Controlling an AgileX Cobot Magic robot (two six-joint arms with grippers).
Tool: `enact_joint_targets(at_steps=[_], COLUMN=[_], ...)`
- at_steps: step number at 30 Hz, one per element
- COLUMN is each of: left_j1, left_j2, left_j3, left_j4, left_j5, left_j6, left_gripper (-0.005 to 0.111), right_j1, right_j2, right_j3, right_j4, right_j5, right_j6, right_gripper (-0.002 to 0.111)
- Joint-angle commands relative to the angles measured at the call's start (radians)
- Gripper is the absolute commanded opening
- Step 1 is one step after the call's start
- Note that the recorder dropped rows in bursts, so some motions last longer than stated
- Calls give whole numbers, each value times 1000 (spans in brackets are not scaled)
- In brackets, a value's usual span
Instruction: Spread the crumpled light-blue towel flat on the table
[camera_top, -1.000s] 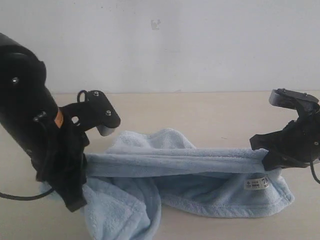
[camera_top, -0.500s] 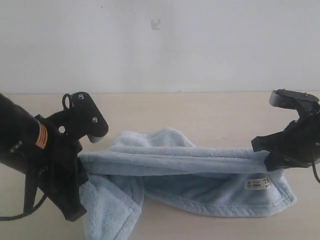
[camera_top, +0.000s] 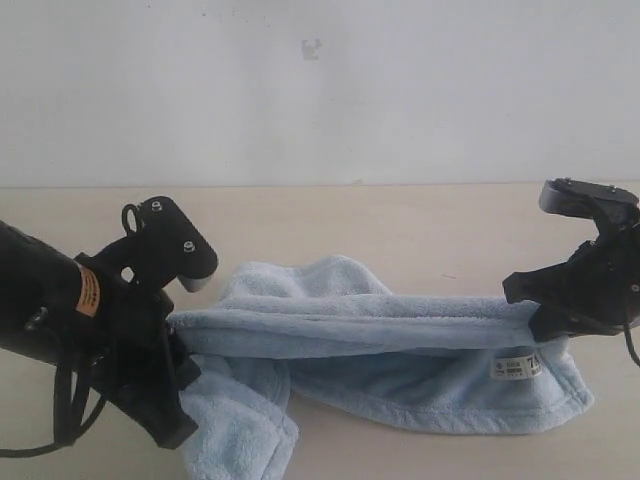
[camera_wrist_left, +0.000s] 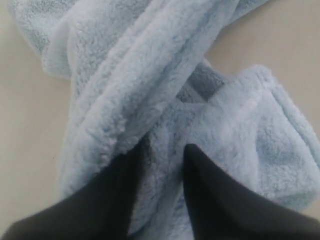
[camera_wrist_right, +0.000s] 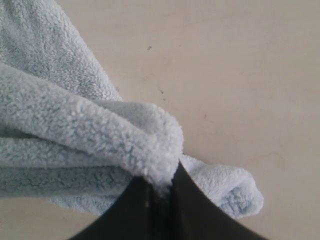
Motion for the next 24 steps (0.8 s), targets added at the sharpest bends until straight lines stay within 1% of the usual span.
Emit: enact_joint_targets(at_steps=[1, 3, 4, 5, 7, 9, 11, 14, 17, 18, 19, 21, 22, 23, 24], left_j1=[3, 3, 3, 3, -6, -30, -57, -82, -102, -107, -114, -114, -114, -114, -114], left_j2=[-10, -10, -10, -10, -10, -10, -10, -8, 13, 23, 37, 65, 83, 103, 126], left_j3=[5, 5, 5, 5, 5, 5, 5, 5, 5, 5, 5, 5, 5, 5, 5], left_j4=[-57, -93, -134, -192, -343, -454, -551, -679, -763, -763, -763, -766, -755, -727, -699], left_j5=[-37, -46, -55, -69, -90, -97, -91, -58, -21, -27, -46, -110, -142, -173, -196], left_j6=[-18, -18, -18, -18, 0, 84, 233, 414, 525, 544, 521, 359, 261, 203, 188], left_gripper=[58, 71, 75, 76, 76, 76, 76, 76, 76, 76, 75, 68, 60, 50, 40], right_j1=[-9, -9, -9, -9, -9, -9, -9, -9, -9, -9, -9, -9, -9, -9, -9], right_j2=[-5, -5, -5, -5, -5, -5, -5, -5, -5, -5, -5, -5, -5, -5, -5], right_j3=[2, 2, 2, 2, 2, 2, 2, 2, 2, 2, 2, 2, 2, 2, 2], right_j4=[-8, -8, -8, -3, 15, 27, 31, 36, 40, 42, 45, 45, 45, 45, 45], right_j5=[-10, -10, -10, -10, -10, -10, -10, -10, -10, -9, -6, -1, 4, 6, 9], right_j6=[-4, -4, -4, -4, -4, -4, -4, -4, -4, -4, -4, -4, -4, -4, -2], right_gripper=[1, 1, 1, 1, 1, 1, 1, 1, 1, 1, 1, 1, 1, 1, 1])
